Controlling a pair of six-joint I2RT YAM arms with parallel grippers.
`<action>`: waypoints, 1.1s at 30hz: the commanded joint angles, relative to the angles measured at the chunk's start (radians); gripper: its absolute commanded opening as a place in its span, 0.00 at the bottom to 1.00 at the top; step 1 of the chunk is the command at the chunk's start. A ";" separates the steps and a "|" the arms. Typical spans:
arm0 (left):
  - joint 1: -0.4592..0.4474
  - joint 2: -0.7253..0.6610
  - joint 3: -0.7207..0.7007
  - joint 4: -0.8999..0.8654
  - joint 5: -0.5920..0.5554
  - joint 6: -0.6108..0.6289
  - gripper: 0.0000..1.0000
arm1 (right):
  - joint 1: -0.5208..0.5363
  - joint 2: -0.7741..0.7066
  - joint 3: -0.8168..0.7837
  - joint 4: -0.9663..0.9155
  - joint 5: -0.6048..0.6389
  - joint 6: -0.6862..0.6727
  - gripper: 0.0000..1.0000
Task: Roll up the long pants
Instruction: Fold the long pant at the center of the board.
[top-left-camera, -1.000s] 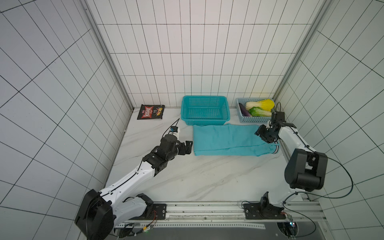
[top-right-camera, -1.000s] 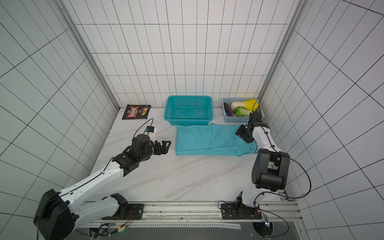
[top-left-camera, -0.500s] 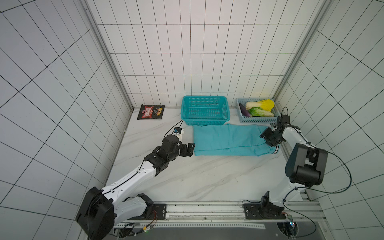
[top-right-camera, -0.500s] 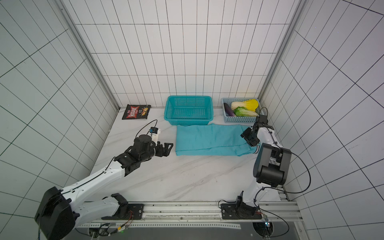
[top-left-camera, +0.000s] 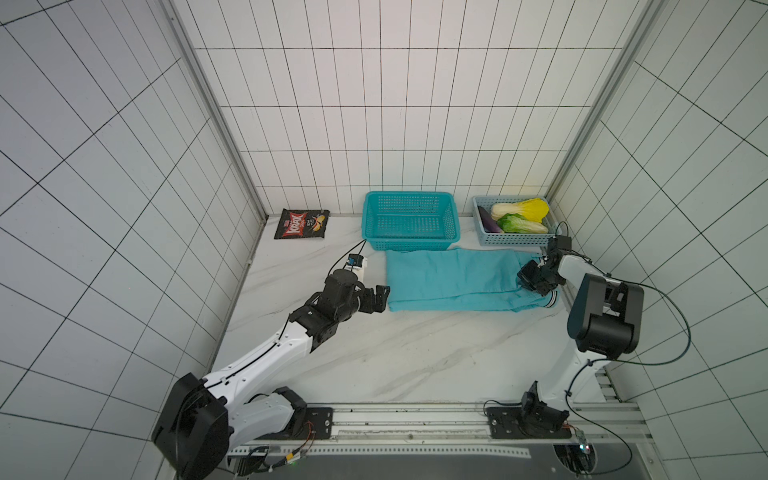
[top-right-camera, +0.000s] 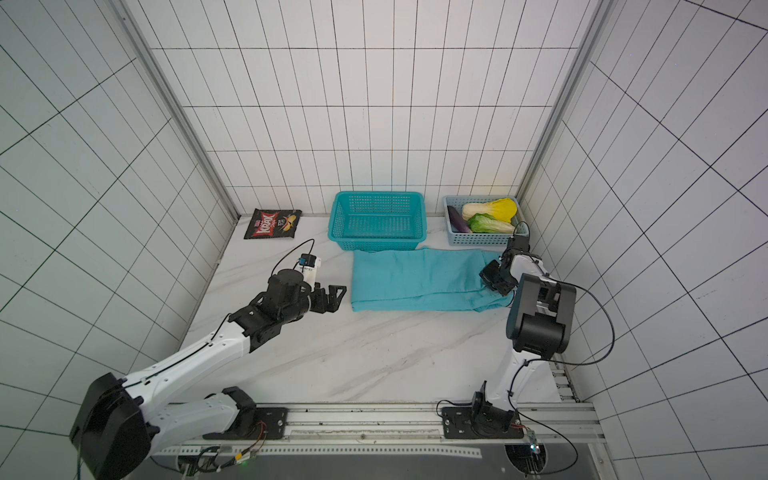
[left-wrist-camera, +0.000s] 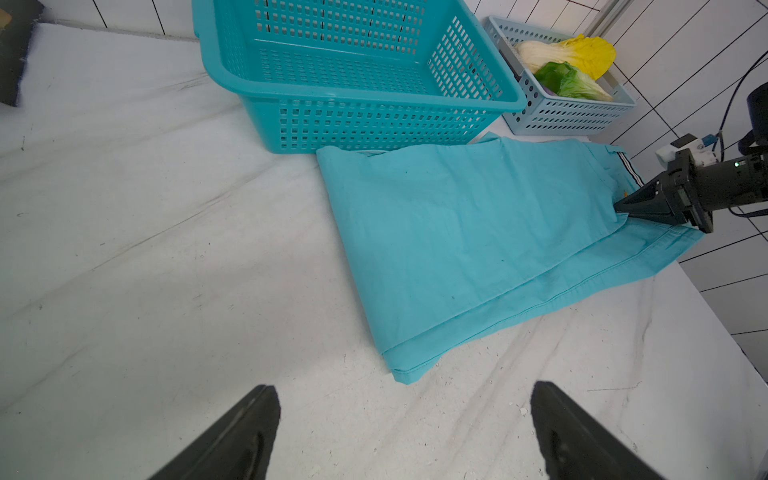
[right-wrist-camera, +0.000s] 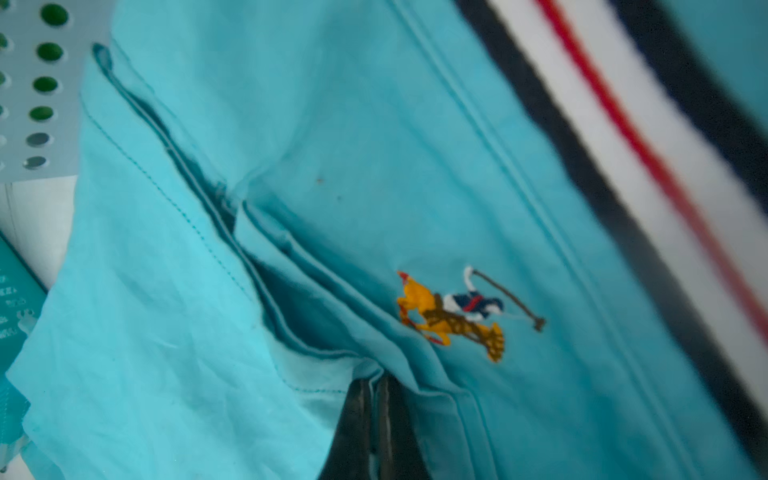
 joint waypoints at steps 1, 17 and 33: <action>-0.001 -0.018 0.012 0.014 -0.024 0.010 0.98 | -0.005 -0.056 -0.006 -0.002 -0.026 0.010 0.00; 0.001 -0.014 0.027 0.010 -0.064 -0.014 0.98 | -0.010 -0.459 -0.105 -0.161 -0.198 0.044 0.00; 0.002 0.017 0.043 0.006 -0.055 -0.007 0.98 | -0.108 -0.311 -0.176 -0.117 0.024 -0.081 0.21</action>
